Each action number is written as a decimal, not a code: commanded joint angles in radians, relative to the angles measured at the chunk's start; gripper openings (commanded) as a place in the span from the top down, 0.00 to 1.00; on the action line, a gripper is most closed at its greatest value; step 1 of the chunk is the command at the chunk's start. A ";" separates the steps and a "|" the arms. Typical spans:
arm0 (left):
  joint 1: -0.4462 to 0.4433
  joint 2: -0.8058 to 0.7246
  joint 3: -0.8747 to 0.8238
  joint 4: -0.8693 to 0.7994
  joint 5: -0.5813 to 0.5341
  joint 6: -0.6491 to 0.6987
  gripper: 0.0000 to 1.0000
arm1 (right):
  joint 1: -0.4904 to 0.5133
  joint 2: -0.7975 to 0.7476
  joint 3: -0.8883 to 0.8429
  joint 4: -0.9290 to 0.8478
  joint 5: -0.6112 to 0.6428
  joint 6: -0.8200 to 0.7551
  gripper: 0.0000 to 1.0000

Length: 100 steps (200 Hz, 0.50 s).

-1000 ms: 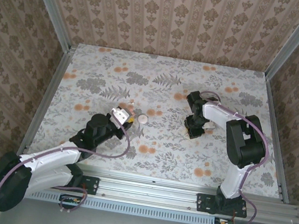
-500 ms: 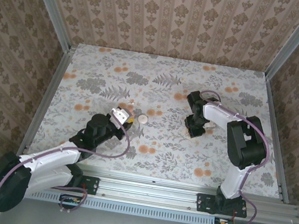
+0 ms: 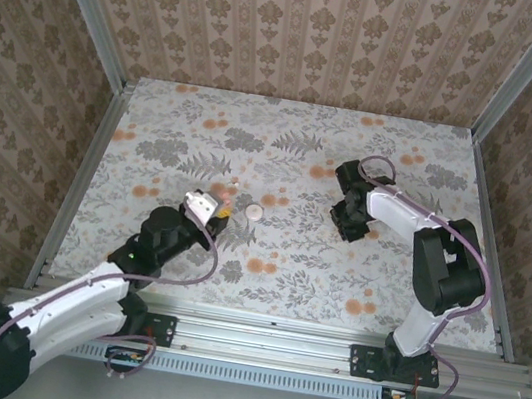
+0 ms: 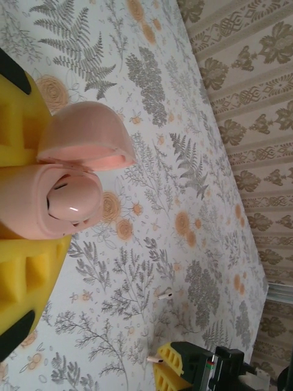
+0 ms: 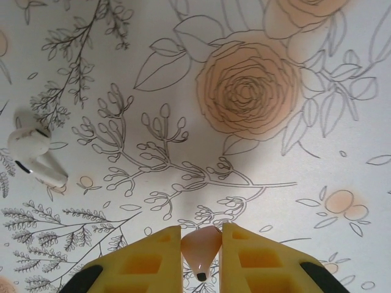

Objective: Insert the wireless bluetooth earbuds into the charging case

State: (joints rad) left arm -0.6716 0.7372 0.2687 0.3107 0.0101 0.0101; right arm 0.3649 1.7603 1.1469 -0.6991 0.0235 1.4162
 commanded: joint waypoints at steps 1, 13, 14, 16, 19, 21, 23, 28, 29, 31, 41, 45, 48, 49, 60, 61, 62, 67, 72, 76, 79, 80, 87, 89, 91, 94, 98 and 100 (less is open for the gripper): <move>0.009 -0.057 -0.001 -0.082 -0.005 -0.029 0.94 | 0.009 -0.034 -0.035 0.021 0.015 -0.013 0.81; 0.009 -0.074 -0.008 -0.088 -0.010 -0.030 0.94 | 0.010 -0.043 -0.044 0.032 0.014 -0.011 0.81; 0.009 -0.075 -0.008 -0.089 -0.011 -0.030 0.94 | 0.010 -0.044 -0.046 0.033 0.014 -0.011 0.81; 0.009 -0.077 -0.010 -0.090 -0.011 -0.030 0.94 | 0.009 -0.044 -0.047 0.033 0.013 -0.010 0.81; 0.009 -0.079 -0.010 -0.090 -0.012 -0.030 0.94 | 0.011 -0.046 -0.047 0.033 0.012 -0.011 0.81; 0.009 -0.080 -0.010 -0.091 -0.012 -0.030 0.94 | 0.011 -0.048 -0.048 0.033 0.011 -0.011 0.81; 0.009 -0.081 -0.011 -0.090 -0.011 -0.029 0.94 | 0.011 -0.048 -0.048 0.033 0.010 -0.011 0.81; 0.009 -0.080 -0.011 -0.090 -0.011 -0.029 0.94 | 0.012 -0.049 -0.049 0.032 0.009 -0.013 0.81; 0.009 -0.080 -0.010 -0.090 -0.010 -0.030 0.94 | 0.012 -0.049 -0.049 0.032 0.009 -0.014 0.81; 0.009 -0.079 -0.011 -0.090 -0.010 -0.028 0.94 | 0.011 -0.051 -0.049 0.031 0.009 -0.015 0.81; 0.009 -0.073 -0.008 -0.086 -0.009 -0.027 0.94 | 0.012 -0.056 -0.050 0.029 0.011 -0.017 0.81; 0.009 -0.069 -0.008 -0.083 -0.006 -0.029 0.94 | 0.012 -0.060 -0.050 0.027 0.012 -0.017 0.81; 0.009 -0.067 -0.008 -0.080 -0.005 -0.028 0.94 | 0.012 -0.061 -0.050 0.026 0.013 -0.018 0.81; 0.009 -0.066 -0.008 -0.080 -0.004 -0.028 0.94 | 0.012 -0.062 -0.050 0.025 0.013 -0.018 0.81; 0.009 -0.054 -0.009 -0.069 0.002 -0.030 0.95 | 0.016 -0.071 -0.053 0.018 0.021 -0.017 0.81; 0.009 -0.053 -0.009 -0.067 0.003 -0.030 0.94 | 0.016 -0.072 -0.053 0.017 0.022 -0.017 0.81; 0.009 -0.051 -0.008 -0.066 0.003 -0.031 0.94 | 0.016 -0.072 -0.053 0.016 0.023 -0.017 0.81; 0.009 -0.045 -0.008 -0.059 0.004 -0.031 0.94 | 0.017 -0.076 -0.053 0.014 0.027 -0.019 0.81; 0.009 -0.038 -0.008 -0.054 0.007 -0.031 0.94 | 0.017 -0.079 -0.055 0.011 0.030 -0.019 0.81; 0.009 -0.033 -0.007 -0.049 0.009 -0.030 0.94 | 0.017 -0.082 -0.056 0.008 0.032 -0.018 0.81; 0.009 -0.028 -0.005 -0.046 0.012 -0.030 0.94 | 0.018 -0.084 -0.056 0.008 0.032 -0.018 0.81; 0.009 -0.027 -0.005 -0.045 0.013 -0.030 0.94 | 0.019 -0.084 -0.056 0.007 0.033 -0.018 0.81; 0.009 -0.016 -0.002 -0.039 0.017 -0.028 0.94 | 0.020 -0.086 -0.058 0.006 0.036 -0.017 0.81; 0.009 -0.014 0.000 -0.039 0.019 -0.027 0.94 | 0.020 -0.088 -0.059 0.006 0.036 -0.016 0.81; 0.009 -0.010 0.002 -0.037 0.021 -0.027 0.94 | 0.020 -0.089 -0.060 0.006 0.036 -0.016 0.81; 0.009 -0.007 0.003 -0.037 0.024 -0.026 0.94 | 0.021 -0.091 -0.061 0.004 0.036 -0.016 0.81; 0.009 -0.001 0.007 -0.035 0.029 -0.024 0.94 | 0.022 -0.093 -0.062 0.006 0.038 -0.016 0.81; 0.009 0.002 0.009 -0.035 0.030 -0.023 0.94 | 0.022 -0.094 -0.063 0.006 0.038 -0.016 0.81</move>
State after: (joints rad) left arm -0.6716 0.7174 0.2684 0.2382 0.0147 -0.0044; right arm 0.3782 1.6997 1.1038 -0.6769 0.0277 1.4120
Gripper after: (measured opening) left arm 0.215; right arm 0.191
